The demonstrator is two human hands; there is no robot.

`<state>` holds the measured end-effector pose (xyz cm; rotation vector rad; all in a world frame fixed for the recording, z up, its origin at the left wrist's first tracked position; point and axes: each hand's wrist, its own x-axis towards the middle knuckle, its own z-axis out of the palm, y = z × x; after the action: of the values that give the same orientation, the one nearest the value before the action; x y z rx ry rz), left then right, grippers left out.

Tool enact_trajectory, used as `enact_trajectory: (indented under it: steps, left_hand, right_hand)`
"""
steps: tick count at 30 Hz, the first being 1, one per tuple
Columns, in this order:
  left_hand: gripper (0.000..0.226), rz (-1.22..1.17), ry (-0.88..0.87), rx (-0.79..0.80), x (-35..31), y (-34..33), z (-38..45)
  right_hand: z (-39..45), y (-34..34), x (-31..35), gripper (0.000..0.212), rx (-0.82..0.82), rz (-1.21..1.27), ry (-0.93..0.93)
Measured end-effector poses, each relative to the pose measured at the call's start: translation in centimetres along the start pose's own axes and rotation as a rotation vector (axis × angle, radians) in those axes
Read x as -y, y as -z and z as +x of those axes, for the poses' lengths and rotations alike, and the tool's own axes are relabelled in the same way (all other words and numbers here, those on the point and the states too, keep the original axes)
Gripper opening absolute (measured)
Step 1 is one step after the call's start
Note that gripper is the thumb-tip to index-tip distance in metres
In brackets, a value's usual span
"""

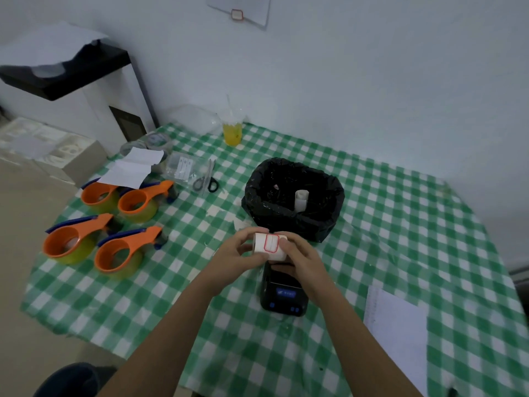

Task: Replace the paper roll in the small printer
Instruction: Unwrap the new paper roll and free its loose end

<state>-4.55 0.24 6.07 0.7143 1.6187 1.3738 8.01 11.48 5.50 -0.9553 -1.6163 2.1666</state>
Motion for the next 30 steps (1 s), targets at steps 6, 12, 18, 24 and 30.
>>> enact_trajectory:
  steps: [6, 12, 18, 24, 30]
  left_hand:
    - [0.049, 0.096, -0.063, 0.018, -1.5, -0.7, 0.7]
    - [0.033, 0.616, -0.408, -0.168, -2.3, -1.5, 1.2]
    - [0.035, 0.911, -0.599, -0.156, -2.8, -1.9, 1.5]
    - [0.032, 1.14, -0.692, -0.163, -3.4, -2.6, 1.3]
    - [0.034, 1.144, -0.605, -0.107, -3.5, -2.9, 1.4]
  right_hand:
    - [0.0, 0.3, 1.1, 0.02, -0.098, 0.042, 0.075]
    - [-0.2, 0.4, 2.0, 0.013, -0.189, 0.02, 0.137]
    - [-0.3, 0.6, 1.5, 0.027, -0.356, -0.072, 0.17]
    - [-0.4, 0.7, 1.5, 0.035, -0.431, -0.123, 0.173]
    - [-0.5, 0.8, 1.5, 0.043, -0.467, -0.238, 0.183]
